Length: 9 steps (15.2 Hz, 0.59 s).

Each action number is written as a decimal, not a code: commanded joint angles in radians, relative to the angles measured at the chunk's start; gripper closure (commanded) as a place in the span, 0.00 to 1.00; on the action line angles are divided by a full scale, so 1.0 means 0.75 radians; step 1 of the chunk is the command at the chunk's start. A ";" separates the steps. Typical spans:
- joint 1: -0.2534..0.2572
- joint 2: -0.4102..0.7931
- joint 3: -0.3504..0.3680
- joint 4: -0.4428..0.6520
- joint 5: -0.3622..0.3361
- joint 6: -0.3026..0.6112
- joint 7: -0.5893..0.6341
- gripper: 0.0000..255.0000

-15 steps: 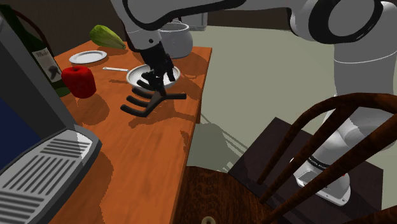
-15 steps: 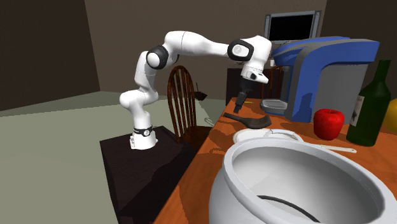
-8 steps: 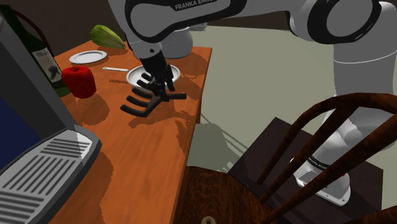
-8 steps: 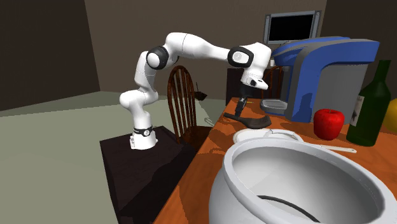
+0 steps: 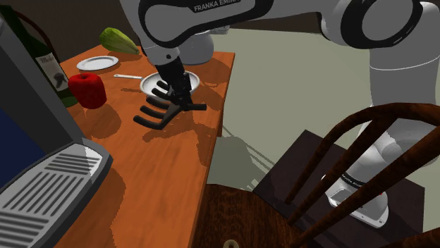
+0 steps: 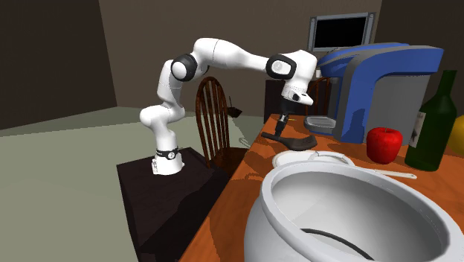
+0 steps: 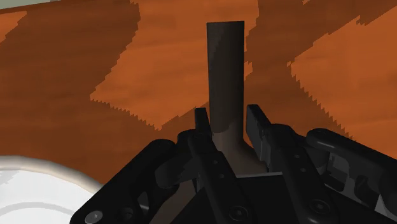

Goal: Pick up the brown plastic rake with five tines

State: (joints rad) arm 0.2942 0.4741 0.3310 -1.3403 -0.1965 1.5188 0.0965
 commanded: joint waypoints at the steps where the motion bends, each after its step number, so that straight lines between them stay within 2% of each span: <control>1: -0.001 0.000 0.000 -0.001 0.000 0.002 -0.001 1.00; 9: 0.016 0.008 0.002 0.156 -0.002 -0.146 -0.013 1.00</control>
State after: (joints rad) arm 0.3034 0.4772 0.3320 -1.2420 -0.1970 1.4248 0.0872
